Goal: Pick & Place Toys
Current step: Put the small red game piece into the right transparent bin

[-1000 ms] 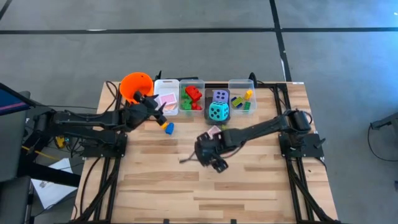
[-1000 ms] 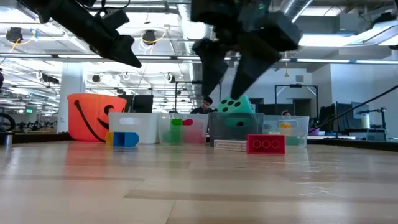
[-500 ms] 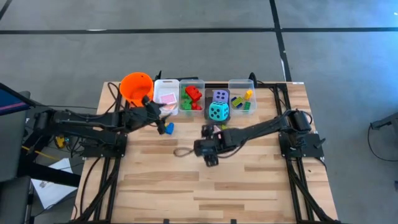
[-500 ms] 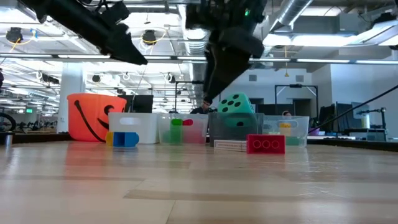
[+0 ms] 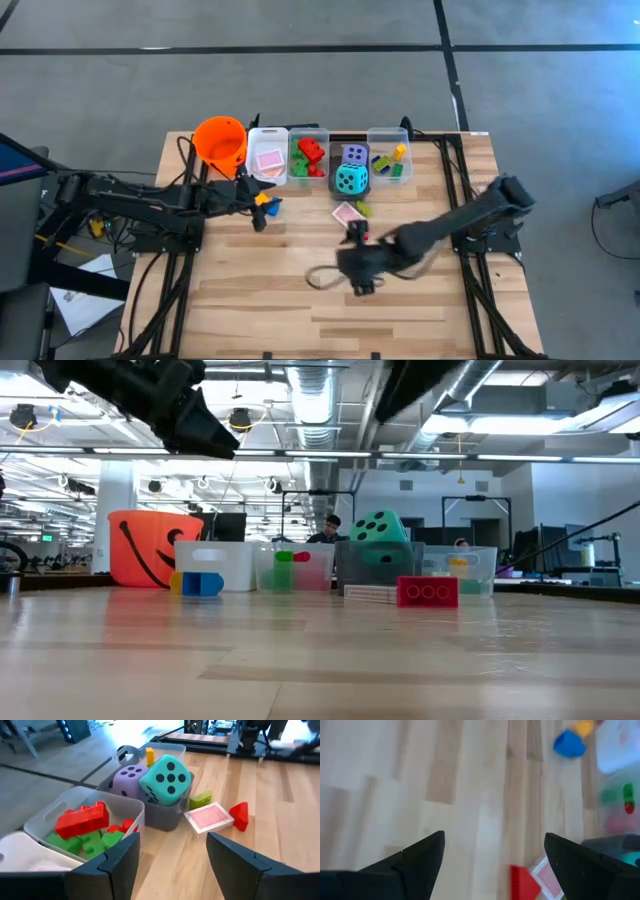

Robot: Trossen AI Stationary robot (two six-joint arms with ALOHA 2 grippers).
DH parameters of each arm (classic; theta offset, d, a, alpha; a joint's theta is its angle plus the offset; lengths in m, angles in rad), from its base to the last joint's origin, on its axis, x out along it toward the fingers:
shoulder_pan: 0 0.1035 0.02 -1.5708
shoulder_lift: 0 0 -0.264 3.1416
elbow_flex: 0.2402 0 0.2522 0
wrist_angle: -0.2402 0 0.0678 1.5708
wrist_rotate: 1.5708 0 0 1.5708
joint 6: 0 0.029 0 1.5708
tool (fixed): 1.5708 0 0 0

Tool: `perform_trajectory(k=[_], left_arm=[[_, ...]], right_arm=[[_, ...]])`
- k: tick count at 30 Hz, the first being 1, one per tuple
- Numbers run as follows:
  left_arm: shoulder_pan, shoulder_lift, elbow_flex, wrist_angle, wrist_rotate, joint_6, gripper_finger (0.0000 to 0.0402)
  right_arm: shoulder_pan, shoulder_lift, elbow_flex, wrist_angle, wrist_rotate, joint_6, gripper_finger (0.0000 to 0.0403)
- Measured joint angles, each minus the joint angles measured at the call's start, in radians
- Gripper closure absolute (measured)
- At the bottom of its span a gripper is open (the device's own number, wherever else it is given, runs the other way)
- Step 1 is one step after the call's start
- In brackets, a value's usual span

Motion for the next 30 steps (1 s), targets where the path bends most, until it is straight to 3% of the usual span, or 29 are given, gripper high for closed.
perform_trajectory(k=[4,9,15,20,23,30], left_arm=[[0.000,0.001,0.000,0.004,0.009,-0.100,0.0181],[0.000,0.005,0.000,0.002,0.111,-0.145,0.0181],[0.000,0.005,0.000,0.032,0.136,-0.145,0.0181],[0.000,0.037,-0.001,0.127,0.136,-0.144,0.0181],[0.000,0.090,0.000,0.188,0.136,-0.137,0.0181],[0.000,0.243,-0.001,0.359,0.135,-0.011,0.0181]], right_arm=[[0.079,-0.146,-0.128,0.067,0.107,0.099,0.0068],[0.191,-0.329,-0.420,0.258,0.304,0.245,0.0068],[0.265,-0.446,-0.807,0.756,0.461,0.334,0.0068],[0.246,-0.404,-1.038,1.256,0.454,0.337,0.0068],[0.231,-0.334,-1.113,1.452,0.456,0.341,0.0068],[0.203,-0.139,-1.113,1.633,0.493,0.266,0.0068]])
